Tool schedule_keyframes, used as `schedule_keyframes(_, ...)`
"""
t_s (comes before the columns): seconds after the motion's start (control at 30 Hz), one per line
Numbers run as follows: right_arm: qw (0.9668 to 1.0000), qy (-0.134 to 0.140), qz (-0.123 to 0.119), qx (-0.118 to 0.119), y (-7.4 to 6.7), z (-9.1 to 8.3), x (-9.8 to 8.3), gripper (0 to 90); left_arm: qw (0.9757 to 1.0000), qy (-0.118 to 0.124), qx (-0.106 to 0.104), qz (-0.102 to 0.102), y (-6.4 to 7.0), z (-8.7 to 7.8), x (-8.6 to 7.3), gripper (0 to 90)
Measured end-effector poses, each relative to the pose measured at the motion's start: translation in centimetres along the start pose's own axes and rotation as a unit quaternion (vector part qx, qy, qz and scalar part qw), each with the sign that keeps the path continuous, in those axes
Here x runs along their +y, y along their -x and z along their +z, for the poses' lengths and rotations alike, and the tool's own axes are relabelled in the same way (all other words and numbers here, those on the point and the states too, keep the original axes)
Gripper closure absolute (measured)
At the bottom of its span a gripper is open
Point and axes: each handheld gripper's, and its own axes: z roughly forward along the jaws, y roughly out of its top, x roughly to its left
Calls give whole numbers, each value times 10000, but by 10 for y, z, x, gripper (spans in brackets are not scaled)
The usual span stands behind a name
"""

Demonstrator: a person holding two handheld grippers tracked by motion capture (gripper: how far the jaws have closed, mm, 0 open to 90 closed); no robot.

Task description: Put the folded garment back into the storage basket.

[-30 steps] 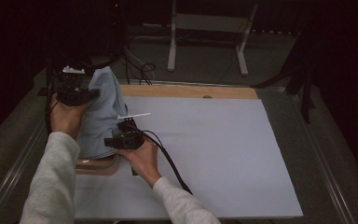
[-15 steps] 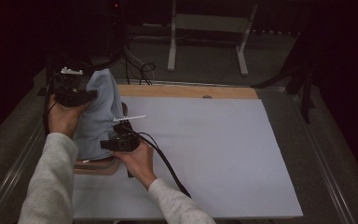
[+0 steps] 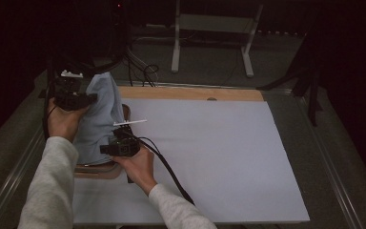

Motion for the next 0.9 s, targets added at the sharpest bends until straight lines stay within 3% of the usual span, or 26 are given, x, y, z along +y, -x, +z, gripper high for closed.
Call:
schedule_keyframes(0.27, 10000, -39, 43, 62, -3, 5, -1, 795, 10000, -61, 74, 23, -2, 1, -2, 805)
schedule_keyframes(0.37, 9999, -57, 33, 98, -6, 8, -1, 795, 9998, -89, 200, -24, -7, 0, -4, 784)
schedule_keyframes(0.4, 9999, -69, 40, 103, -6, 9, -1, 795, 9996, -46, 281, -75, -8, -1, -5, 731)
schedule_keyframes(0.43, 9999, -69, 40, 103, -6, 9, -1, 795, 9996, -46, 281, -75, -8, -1, -5, 617)
schedule_keyframes(0.47, 9998, -97, 44, 145, -6, 11, -2, 796, 9993, 119, 293, -223, -9, -3, -5, 483)
schedule_keyframes(0.5, 9998, -115, 26, 127, -6, 12, -2, 796, 9985, 72, 497, -225, -7, -3, -4, 340)
schedule_keyframes(0.57, 9999, -158, 12, 26, -6, 15, -3, 796, 9982, 35, 564, -187, -5, -1, -4, 218)
schedule_keyframes(0.63, 9998, -187, 18, 70, -4, 17, -5, 796, 9984, 47, 545, -134, -2, 0, -5, 177)
schedule_keyframes(0.9, 9999, -156, -8, 42, -2, 15, -3, 795, 9992, -7, 389, -101, 4, 6, -13, 167)
